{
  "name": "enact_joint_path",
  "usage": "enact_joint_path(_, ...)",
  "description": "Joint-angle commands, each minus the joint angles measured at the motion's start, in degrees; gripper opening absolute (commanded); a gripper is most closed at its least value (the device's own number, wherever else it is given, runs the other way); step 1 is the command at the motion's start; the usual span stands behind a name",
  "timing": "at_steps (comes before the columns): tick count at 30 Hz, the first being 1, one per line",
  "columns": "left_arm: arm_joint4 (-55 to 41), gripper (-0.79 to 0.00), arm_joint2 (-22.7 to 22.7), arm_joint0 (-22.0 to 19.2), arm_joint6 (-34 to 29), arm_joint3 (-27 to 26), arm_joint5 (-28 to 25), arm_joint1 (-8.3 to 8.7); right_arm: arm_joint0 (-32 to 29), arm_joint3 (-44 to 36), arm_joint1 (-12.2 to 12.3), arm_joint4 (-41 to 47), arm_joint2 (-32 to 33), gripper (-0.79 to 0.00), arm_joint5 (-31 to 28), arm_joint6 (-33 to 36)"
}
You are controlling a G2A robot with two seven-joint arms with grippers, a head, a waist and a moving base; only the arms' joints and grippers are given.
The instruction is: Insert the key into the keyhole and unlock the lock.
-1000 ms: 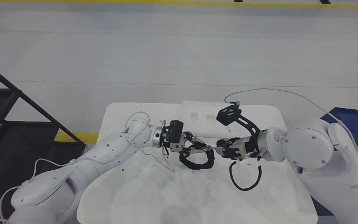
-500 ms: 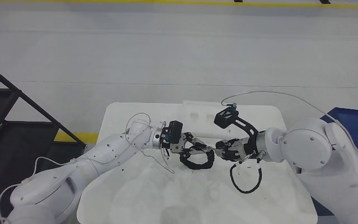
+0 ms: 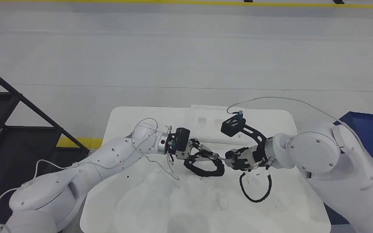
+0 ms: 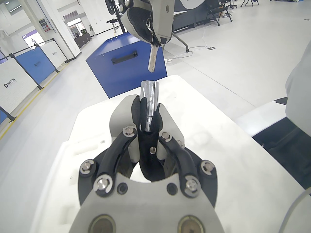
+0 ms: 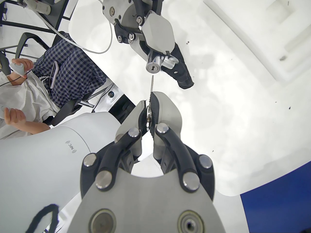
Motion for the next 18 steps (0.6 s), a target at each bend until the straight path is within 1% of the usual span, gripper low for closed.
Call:
enact_joint_path(1,0.2,-0.785,0.4,-0.3,0.0,-0.3,0.0,0.01,0.7,0.4,0.1,0.1,-1.0,-0.785,0.0,0.0)
enact_joint_path(9,0.4,-0.785,1.6,-1.1,0.2,0.1,0.2,-0.07,2.9,1.2,0.3,1.0,-3.5,-0.785,0.3,0.0)
enact_joint_path(18,0.6,-0.785,1.6,-1.0,0.3,0.5,0.3,-0.32,3.9,1.9,0.4,2.1,-4.4,-0.785,0.7,0.0)
